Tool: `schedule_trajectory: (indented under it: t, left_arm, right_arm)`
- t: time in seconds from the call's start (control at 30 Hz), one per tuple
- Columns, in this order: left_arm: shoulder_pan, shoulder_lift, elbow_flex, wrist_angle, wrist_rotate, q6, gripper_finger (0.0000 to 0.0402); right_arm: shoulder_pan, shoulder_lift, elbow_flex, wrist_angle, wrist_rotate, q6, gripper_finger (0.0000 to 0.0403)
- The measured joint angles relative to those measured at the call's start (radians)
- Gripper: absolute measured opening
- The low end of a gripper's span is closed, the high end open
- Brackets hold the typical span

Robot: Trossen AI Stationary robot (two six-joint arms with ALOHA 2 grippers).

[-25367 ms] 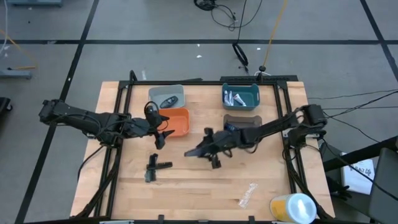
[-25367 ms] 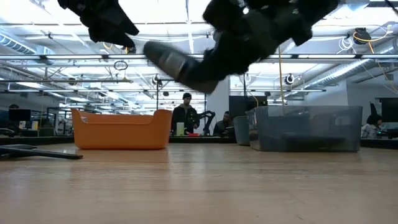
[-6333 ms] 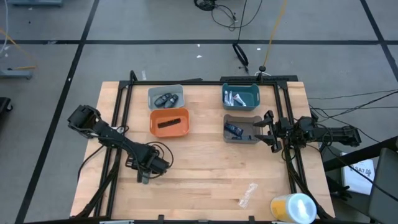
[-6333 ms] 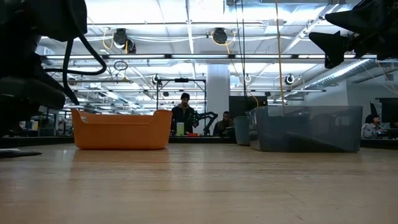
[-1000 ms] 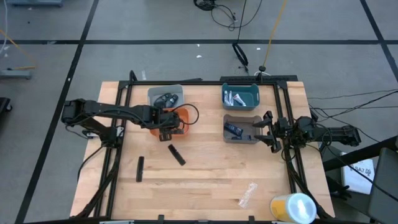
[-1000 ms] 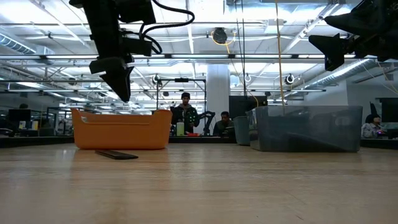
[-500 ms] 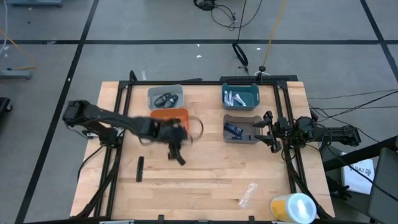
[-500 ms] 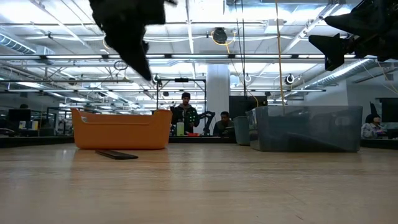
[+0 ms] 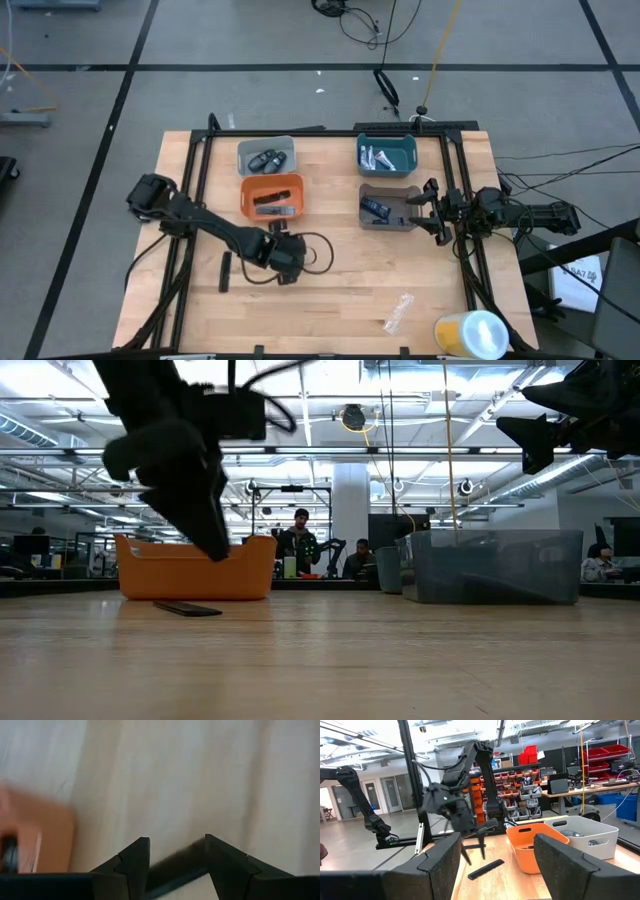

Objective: Pick & Place Travel size toiletries
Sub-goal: Adjust the combs on the table

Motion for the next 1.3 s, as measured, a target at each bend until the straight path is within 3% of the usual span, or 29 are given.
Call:
schedule_trajectory:
  t: [0.2,0.33,0.57,0.67,0.87,1.13,1.3]
  left_arm:
    - [0.029,0.0,0.0,-0.096,0.036,-0.185,0.0186]
    - [0.043,0.01,0.0,-0.094,0.111,-0.206,0.0186]
    - [0.066,0.055,0.0,-0.101,0.111,-0.223,0.0186]
    - [0.071,0.09,0.0,-0.103,0.173,-0.234,0.0186]
    - [0.062,0.134,0.005,-0.082,0.261,-0.23,0.0186]
    - [0.019,0.107,-0.001,0.082,0.475,-0.135,0.0186]
    - [-0.004,0.065,0.011,0.085,0.457,-0.04,0.0186]
  right_arm:
    - [0.0,0.0,0.0,0.0,0.0,0.0,0.0238]
    - [0.0,0.0,0.0,0.0,0.0,0.0,0.0238]
    - [0.0,0.0,0.0,0.0,0.0,0.001,0.0238]
    - [0.0,0.002,0.0,0.001,0.001,0.002,0.0238]
    - [0.0,0.007,0.0,0.0,0.0,0.004,0.0238]
    - [0.0,0.007,0.0,0.0,0.0,0.004,0.0238]
    - [0.0,0.007,0.0,0.0,0.0,0.004,0.0238]
